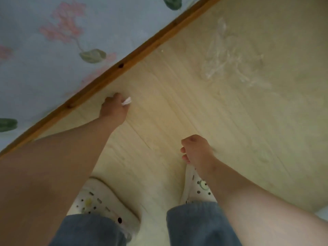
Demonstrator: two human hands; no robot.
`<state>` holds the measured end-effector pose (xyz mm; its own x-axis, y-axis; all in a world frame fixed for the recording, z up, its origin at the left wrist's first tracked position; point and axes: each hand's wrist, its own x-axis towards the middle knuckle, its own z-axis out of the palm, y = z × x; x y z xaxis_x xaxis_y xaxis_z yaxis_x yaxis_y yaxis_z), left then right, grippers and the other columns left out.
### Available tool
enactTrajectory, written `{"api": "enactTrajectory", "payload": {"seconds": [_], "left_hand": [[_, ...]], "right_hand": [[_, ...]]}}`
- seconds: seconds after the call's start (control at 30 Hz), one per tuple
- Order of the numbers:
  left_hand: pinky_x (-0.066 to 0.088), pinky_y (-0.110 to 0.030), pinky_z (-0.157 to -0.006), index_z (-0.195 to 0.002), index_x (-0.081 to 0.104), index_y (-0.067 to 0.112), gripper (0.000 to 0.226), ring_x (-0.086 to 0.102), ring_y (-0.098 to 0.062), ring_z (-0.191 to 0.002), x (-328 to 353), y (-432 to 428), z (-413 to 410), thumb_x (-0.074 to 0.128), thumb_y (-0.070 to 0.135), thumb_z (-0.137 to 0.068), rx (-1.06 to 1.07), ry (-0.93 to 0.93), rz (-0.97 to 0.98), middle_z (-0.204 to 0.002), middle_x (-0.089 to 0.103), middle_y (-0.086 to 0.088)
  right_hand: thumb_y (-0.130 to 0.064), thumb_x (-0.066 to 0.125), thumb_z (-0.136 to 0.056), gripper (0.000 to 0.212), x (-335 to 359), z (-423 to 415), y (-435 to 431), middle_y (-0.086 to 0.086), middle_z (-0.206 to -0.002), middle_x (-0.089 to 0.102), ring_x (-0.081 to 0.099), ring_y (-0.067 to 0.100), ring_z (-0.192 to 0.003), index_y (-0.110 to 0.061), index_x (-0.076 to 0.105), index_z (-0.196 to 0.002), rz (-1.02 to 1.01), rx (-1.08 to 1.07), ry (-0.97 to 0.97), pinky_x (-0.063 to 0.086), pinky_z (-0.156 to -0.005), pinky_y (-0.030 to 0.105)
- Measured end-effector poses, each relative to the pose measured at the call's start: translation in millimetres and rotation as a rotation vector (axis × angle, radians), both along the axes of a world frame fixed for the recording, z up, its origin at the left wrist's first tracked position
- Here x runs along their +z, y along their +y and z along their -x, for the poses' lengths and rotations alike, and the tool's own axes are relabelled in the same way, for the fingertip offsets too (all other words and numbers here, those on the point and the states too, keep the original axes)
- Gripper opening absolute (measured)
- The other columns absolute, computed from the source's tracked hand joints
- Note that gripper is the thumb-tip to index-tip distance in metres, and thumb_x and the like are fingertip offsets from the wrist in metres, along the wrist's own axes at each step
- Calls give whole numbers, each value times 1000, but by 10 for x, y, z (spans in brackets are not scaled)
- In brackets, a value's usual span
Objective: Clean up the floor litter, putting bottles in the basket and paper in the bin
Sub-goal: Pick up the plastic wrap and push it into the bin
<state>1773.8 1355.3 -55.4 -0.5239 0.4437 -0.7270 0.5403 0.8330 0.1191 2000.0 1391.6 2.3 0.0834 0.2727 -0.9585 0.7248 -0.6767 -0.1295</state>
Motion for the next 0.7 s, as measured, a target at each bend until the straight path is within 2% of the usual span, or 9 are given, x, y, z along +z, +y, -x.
{"api": "enactTrajectory", "payload": {"seconds": [0.13,0.23,0.33,0.4,0.47,0.53,0.6,0.63,0.7], "left_hand": [[36,-30,-70,-92,57,4,28,57,-35,-94,231,-40,-335,50,32,-95,-49,-101,-77,-99,60,-22],[35,-28,-66,-69,45,12,32,58,-32,-82,419,36,-675,53,32,-93,10,-121,-153,-84,59,-17],[32,-27,-63,-69,43,11,33,50,-26,-75,543,275,-891,51,30,-94,89,-116,-230,-81,52,-12],[31,-27,-59,-73,45,8,31,47,-22,-72,579,448,-952,49,30,-95,154,-126,-249,-81,50,-9],[29,-26,-51,-68,41,13,32,43,-17,-63,596,600,-956,49,30,-94,174,-139,-270,-73,46,-2],[27,-21,-47,-65,37,17,33,39,-9,-57,606,711,-932,50,27,-94,169,-154,-277,-68,41,3],[27,-21,-46,-63,36,18,32,38,-7,-55,632,775,-927,49,23,-92,230,-199,-273,-67,41,4],[28,-20,-45,-63,35,18,32,38,-8,-54,659,786,-929,49,20,-91,283,-217,-275,-66,41,4],[30,-18,-42,-63,35,17,30,39,-10,-54,712,756,-939,48,15,-90,411,-257,-274,-65,41,4]], "right_hand": [[-15,43,-91,18,264,-25,109,3,-102,59,57,25,-89,-18,57,-103,-180,236,82,44,-72,31],[-16,47,-91,33,461,68,479,1,-131,46,47,23,-117,-20,53,-123,-569,520,91,39,-93,33],[-20,55,-86,51,480,99,983,4,-148,30,34,28,-129,-25,43,-135,-952,628,-102,25,-104,38],[-25,61,-82,71,439,86,1288,5,-155,18,27,31,-134,-30,27,-145,-995,683,-218,19,-108,43],[-24,65,-80,84,332,53,1525,6,-155,16,26,33,-134,-32,15,-148,-897,761,-337,19,-109,45],[-18,60,-81,69,197,-18,1658,10,-141,41,34,33,-127,-28,29,-142,-771,781,-413,24,-103,45],[-14,49,-86,28,124,-120,1654,10,-118,59,41,31,-119,-23,52,-112,-646,679,-415,28,-96,42],[-13,45,-88,17,106,-176,1594,9,-113,61,42,30,-117,-22,54,-100,-610,623,-390,29,-93,40],[-16,46,-89,11,126,-264,1384,7,-111,57,43,30,-114,-19,56,-94,-600,509,-293,32,-88,37]]}}
